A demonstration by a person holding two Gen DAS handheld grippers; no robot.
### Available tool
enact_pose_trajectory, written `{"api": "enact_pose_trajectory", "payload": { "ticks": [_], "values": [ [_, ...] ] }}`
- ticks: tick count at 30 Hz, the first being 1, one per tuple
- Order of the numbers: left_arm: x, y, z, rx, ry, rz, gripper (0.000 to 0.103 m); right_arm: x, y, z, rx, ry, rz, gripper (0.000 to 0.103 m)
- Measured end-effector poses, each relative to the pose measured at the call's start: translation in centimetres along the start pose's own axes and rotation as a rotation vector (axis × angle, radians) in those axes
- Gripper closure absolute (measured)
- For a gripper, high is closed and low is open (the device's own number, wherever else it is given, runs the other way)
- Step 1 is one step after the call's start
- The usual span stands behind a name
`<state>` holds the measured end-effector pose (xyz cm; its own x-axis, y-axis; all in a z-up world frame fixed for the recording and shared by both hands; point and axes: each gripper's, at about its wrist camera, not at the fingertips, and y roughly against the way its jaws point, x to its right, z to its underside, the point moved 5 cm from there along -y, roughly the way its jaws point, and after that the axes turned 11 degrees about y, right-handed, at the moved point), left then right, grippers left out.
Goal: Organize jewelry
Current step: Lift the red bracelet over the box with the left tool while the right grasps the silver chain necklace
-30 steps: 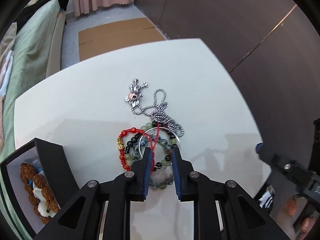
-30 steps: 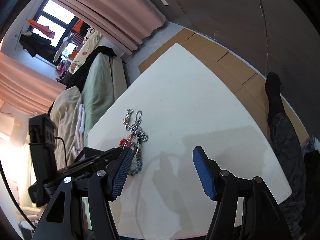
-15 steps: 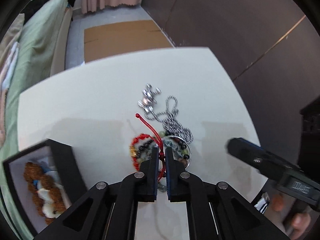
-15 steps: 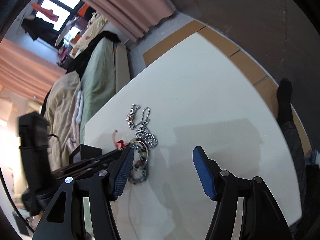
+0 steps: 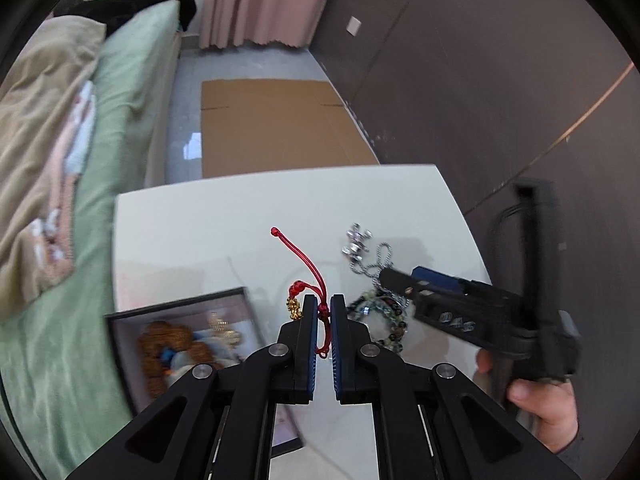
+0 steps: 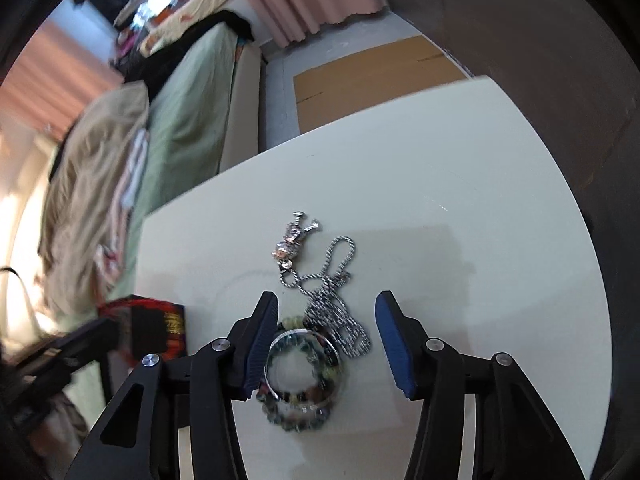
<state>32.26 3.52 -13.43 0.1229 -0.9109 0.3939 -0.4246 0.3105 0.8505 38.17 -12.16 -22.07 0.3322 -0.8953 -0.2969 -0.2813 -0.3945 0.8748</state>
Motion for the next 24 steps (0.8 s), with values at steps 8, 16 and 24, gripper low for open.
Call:
{"api": "enact_pose_trajectory", "payload": {
  "ticks": [8, 16, 24],
  "values": [
    [-2.6, 3.8, -0.6, 0.061, 0.046, 0.002, 0.097, -1.6, -2.0, -0.1, -0.055, 0.121, 0.135, 0.091],
    [-4.3, 6.4, -0.3, 0.100, 0.071, 0.025, 0.097, -1.4, 1.5, -0.6, 0.039, 0.049, 0.003, 0.099],
    [-5.1, 9.2, -0.3, 0.147, 0.083, 0.044, 0.097, -5.5, 8.8, -2.9, 0.198, 0.101, -0.071, 0.099]
  ]
}}
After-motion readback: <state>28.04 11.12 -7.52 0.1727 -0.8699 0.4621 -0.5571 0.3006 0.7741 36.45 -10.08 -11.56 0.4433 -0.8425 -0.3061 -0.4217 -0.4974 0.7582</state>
